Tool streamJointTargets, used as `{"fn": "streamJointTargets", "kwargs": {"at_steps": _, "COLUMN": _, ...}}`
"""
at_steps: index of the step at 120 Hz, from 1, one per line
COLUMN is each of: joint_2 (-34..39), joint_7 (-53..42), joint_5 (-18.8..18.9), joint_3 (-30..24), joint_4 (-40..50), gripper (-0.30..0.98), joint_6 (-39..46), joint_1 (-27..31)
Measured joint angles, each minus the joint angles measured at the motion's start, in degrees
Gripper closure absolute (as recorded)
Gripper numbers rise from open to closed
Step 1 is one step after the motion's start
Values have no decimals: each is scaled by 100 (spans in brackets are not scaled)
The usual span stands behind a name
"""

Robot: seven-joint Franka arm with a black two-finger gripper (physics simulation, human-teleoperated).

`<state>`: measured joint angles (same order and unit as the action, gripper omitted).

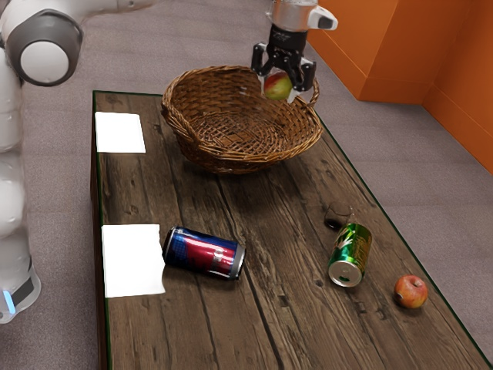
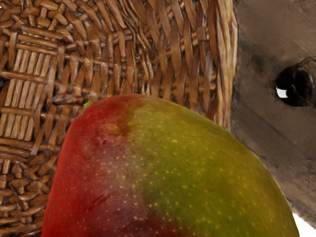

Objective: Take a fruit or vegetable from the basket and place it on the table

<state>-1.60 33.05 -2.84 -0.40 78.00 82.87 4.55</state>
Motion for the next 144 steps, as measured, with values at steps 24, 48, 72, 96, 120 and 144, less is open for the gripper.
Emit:
{"fn": "streamJointTargets", "kwargs": {"at_steps": 24, "joint_2": 111, "joint_7": 142, "joint_5": 108, "joint_3": -749, "joint_4": 537, "gripper": 33, "joint_6": 23, "joint_1": -831}}
{"fn": "streamJointTargets", "kwargs": {"at_steps": 48, "joint_2": 3, "joint_7": 306, "joint_5": 185, "joint_3": -941, "joint_4": 787, "gripper": 33, "joint_6": 225, "joint_1": -1869}}
{"fn": "streamJointTargets", "kwargs": {"at_steps": 72, "joint_2": -393, "joint_7": 425, "joint_5": 190, "joint_3": -1045, "joint_4": 510, "gripper": 33, "joint_6": 354, "joint_1": -1070}}
{"fn": "streamJointTargets", "kwargs": {"at_steps": 96, "joint_2": -703, "joint_7": 511, "joint_5": 195, "joint_3": -1237, "joint_4": 206, "gripper": 33, "joint_6": 418, "joint_1": -156}}
{"fn": "streamJointTargets", "kwargs": {"at_steps": 120, "joint_2": -697, "joint_7": 620, "joint_5": 168, "joint_3": -1239, "joint_4": 225, "gripper": 15, "joint_6": 449, "joint_1": -167}}
{"fn": "streamJointTargets", "kwargs": {"at_steps": 144, "joint_2": -694, "joint_7": 768, "joint_5": 128, "joint_3": -1234, "joint_4": 260, "gripper": 4, "joint_6": 467, "joint_1": -162}}
